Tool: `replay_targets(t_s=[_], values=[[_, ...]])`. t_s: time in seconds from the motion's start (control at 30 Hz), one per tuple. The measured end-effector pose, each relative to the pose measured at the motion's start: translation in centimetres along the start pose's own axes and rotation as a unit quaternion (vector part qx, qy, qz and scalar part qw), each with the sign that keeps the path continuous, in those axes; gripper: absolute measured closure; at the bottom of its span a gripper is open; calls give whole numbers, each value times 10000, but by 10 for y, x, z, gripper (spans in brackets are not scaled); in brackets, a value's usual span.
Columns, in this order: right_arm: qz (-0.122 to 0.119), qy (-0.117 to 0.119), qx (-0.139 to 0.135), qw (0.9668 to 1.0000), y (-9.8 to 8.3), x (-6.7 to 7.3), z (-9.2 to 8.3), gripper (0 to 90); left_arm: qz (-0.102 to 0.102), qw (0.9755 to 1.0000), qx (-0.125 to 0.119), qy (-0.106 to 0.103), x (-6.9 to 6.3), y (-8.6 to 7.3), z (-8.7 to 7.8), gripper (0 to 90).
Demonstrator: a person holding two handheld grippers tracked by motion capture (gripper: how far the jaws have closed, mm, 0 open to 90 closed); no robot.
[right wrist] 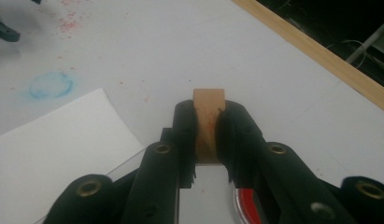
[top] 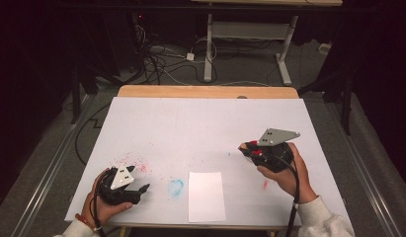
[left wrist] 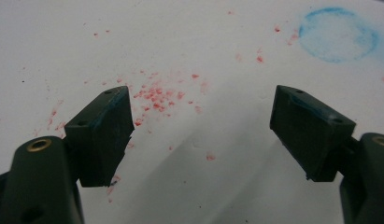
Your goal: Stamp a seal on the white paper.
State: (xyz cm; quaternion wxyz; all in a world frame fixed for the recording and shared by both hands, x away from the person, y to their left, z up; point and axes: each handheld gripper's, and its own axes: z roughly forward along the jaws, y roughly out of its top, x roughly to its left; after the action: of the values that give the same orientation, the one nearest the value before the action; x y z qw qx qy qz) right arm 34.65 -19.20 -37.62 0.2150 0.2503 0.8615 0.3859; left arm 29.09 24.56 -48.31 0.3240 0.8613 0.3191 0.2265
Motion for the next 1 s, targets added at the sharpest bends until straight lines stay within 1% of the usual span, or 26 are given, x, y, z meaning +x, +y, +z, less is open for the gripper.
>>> replay_targets(t_s=[0.1, 0.17, 0.23, 0.3, 0.4, 0.53, 0.57, 0.6, 0.67, 0.73, 0.8, 0.87, 0.9, 0.93, 0.97, 1.0], values=[[-84, 148, 6, 9999, 2, 8, 2, 761, -6, 10000, 29, 1, 0, 0, 0, 208], [-203, 224, 49, 9995, 2, 14, 5, 761, -22, 10000, 3, 15, 0, 0, 0, 208], [-257, 305, 61, 9992, 3, 20, 6, 761, -26, 10000, -4, 36, 0, 1, 0, 208], [-258, 400, 62, 9988, 4, 27, 8, 761, -42, 10000, -8, 49, 0, 1, -1, 208], [-404, 507, 103, 9978, 3, 37, 10, 761, -7, 10000, -16, 57, 0, 2, 0, 208], [-481, 705, 186, 9962, 1, 50, 16, 761, 30, 10000, -6, 54, -1, 3, 1, 208], [-524, 710, 212, 9959, 1, 52, 18, 760, 43, 10000, -7, 50, -2, 3, 1, 208], [-518, 760, 207, 9955, 0, 56, 20, 761, 50, 10000, -8, 53, -2, 3, 1, 208], [-592, 886, 278, 9939, -1, 63, 25, 761, 64, 10000, -13, 52, -2, 3, 1, 208], [-686, 942, 347, 9926, -2, 71, 30, 761, 69, 10000, -3, 59, -2, 3, 0, 208], [-713, 935, 327, 9925, -2, 76, 34, 761, 64, 10000, -9, 73, -2, 3, -1, 208], [-792, 984, 366, 9913, -3, 81, 37, 761, 55, 9999, -33, 82, -2, 3, -2, 208], [-738, 983, 357, 9918, -4, 84, 40, 761, 58, 9999, -34, 83, -2, 3, -2, 208], [-807, 1033, 421, 9905, -4, 85, 41, 761, 67, 9999, -28, 83, -2, 3, -1, 208], [-831, 1057, 419, 9900, -5, 86, 43, 761, 64, 9999, -31, 76, -2, 3, -1, 208], [-782, 1044, 399, 9907, -5, 88, 44, 761, 69, 9999, -20, 72, -3, 4, -1, 208]])
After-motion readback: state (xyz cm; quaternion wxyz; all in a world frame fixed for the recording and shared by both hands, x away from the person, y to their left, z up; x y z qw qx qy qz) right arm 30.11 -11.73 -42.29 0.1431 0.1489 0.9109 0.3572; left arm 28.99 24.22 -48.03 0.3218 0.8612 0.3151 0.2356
